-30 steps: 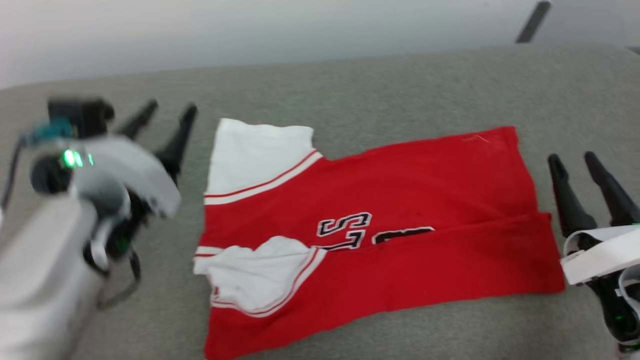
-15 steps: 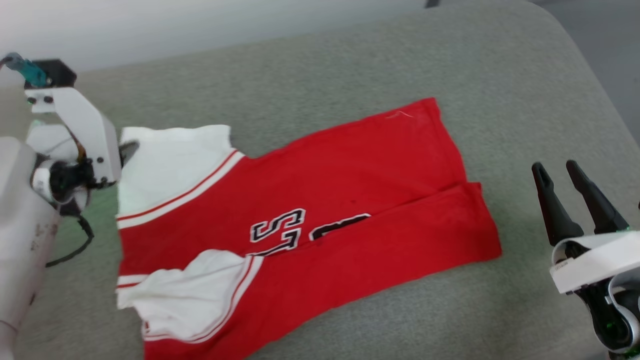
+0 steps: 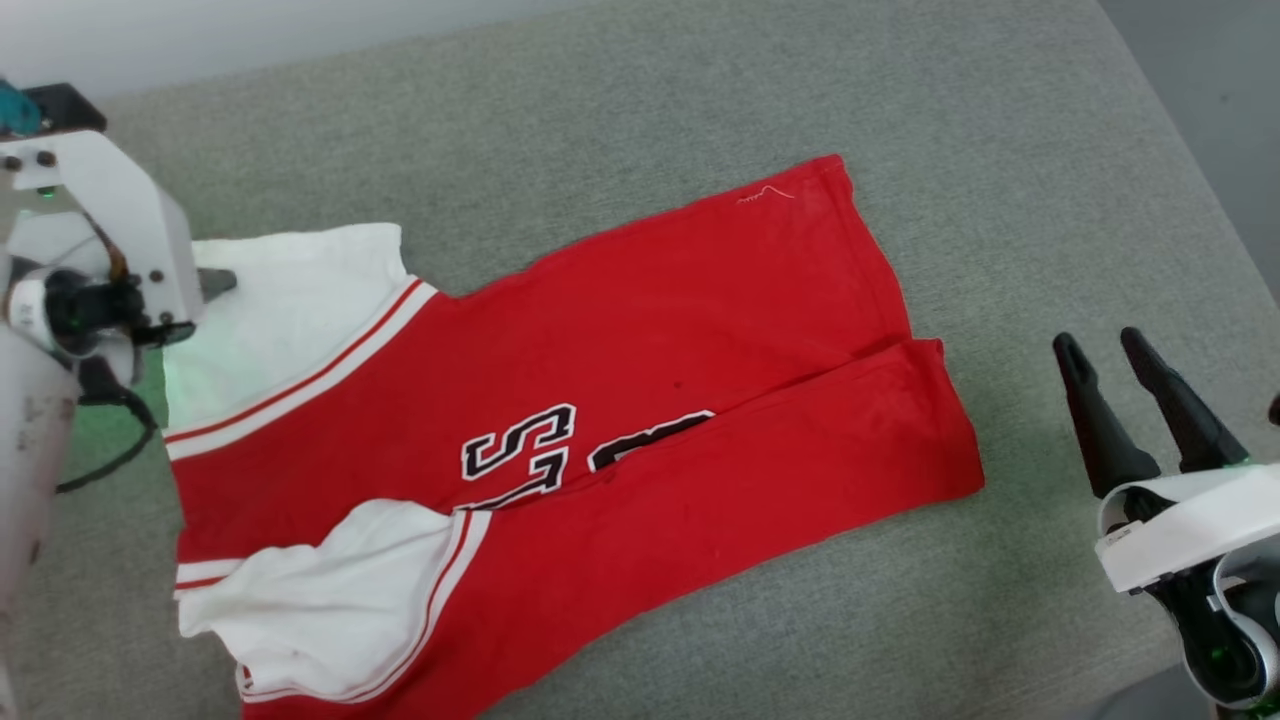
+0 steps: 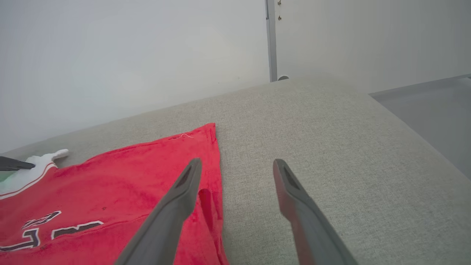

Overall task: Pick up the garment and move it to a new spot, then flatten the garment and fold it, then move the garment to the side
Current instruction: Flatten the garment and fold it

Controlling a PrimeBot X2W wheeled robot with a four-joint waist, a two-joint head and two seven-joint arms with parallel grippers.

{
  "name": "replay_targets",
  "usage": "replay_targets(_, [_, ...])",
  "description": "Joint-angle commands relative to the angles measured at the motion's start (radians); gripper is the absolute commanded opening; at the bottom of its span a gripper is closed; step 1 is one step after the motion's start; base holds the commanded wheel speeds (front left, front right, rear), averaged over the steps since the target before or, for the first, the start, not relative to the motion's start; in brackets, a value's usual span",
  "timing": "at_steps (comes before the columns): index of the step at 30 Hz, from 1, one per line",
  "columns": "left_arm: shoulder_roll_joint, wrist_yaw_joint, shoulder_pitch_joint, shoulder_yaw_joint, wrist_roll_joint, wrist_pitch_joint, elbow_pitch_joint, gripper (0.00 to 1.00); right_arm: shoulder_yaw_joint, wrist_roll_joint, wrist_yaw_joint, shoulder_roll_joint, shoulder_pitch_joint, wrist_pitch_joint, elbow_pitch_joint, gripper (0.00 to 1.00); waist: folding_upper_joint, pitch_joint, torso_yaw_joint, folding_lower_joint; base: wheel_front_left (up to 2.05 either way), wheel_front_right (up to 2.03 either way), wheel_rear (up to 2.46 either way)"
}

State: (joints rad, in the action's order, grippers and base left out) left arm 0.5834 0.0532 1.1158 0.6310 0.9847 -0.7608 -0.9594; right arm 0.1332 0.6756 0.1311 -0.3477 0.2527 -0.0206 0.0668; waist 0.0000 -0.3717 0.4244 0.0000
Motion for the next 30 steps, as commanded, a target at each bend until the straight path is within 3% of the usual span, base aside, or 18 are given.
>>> replay_targets(1, [-0.042,0.015,-0.043,0.022,-0.002,-0.012,-0.010,0.00,0.007,0.010,-0.001,-0.009,0.023,0.007,-0.009,1.00,0.0000,0.003,-0.010,0.0000,0.00,0.00,0.00])
replay_targets(9, [-0.079,0.040,0.026,0.033,-0.009,0.010,0.022,0.00,0.100,0.007,-0.001,-0.132,0.234,0.191,-0.011,1.00,0.0000,-0.035,-0.072,0.0000,0.00,0.00,0.00])
replay_targets(15, [-0.127,0.057,0.075,0.060,-0.027,0.027,0.041,0.00,0.256,0.088,-0.001,-0.231,0.465,0.487,0.141,1.00,0.0000,-0.075,-0.142,0.0000,0.00,0.00,0.00])
replay_targets(18, [-0.144,0.064,0.093,0.076,-0.036,0.037,0.044,0.00,0.312,0.139,-0.001,-0.246,0.563,0.612,0.243,1.00,0.0000,-0.095,-0.176,0.0000,0.00,0.00,0.00])
replay_targets(22, [-0.166,0.069,0.120,0.087,-0.032,0.045,0.045,0.00,0.367,0.165,-0.001,-0.261,0.670,0.697,0.359,1.00,0.0000,-0.127,-0.223,0.0000,0.00,0.00,0.00])
replay_targets(30, [-0.187,0.073,0.160,0.104,-0.016,0.059,0.033,0.00,0.457,0.184,-0.001,-0.231,0.809,0.729,0.553,1.00,0.0000,-0.178,-0.274,0.0000,0.00,0.00,0.00])
